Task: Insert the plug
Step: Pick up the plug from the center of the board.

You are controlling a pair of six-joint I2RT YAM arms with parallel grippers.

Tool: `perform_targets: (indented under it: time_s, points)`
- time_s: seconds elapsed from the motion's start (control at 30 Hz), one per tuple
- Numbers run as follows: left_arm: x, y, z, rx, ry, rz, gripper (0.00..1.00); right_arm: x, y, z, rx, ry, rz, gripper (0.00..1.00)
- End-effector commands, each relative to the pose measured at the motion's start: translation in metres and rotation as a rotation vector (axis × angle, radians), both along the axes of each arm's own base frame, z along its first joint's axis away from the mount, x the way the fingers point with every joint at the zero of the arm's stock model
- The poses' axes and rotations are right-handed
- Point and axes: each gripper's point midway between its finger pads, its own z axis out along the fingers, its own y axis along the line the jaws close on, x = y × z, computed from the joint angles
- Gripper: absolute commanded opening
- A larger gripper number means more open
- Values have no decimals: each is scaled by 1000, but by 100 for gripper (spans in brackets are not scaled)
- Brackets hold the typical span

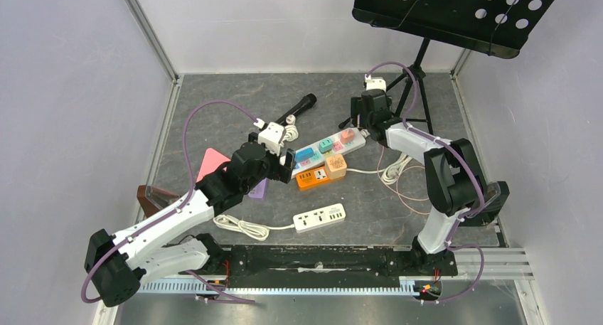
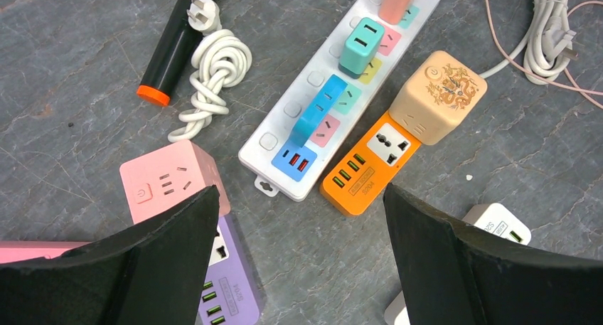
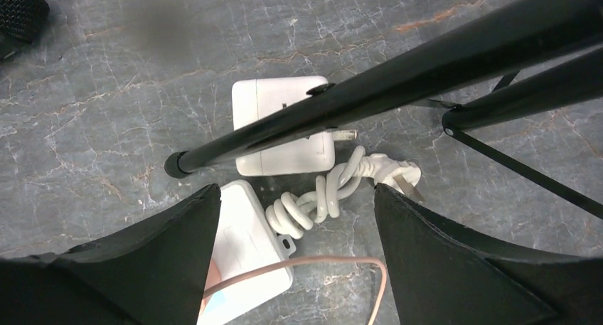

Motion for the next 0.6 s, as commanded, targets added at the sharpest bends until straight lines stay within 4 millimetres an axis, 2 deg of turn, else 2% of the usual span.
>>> perform_targets:
  time_s: [0.0,0.17,0.43,0.57]
  points:
    - [7,2,21,-67,-25,55,91,22,5,6,42,-48,27,80]
    - [8,4,21,-59,-27,61,91,25,7,-6,7,0,81,77]
    - [9,5,20,-53,-27,65,91,33,2,-17,-70,8,121,77]
    - [9,6,20,-50,-29,66,91,32,4,-28,-81,34,164,77]
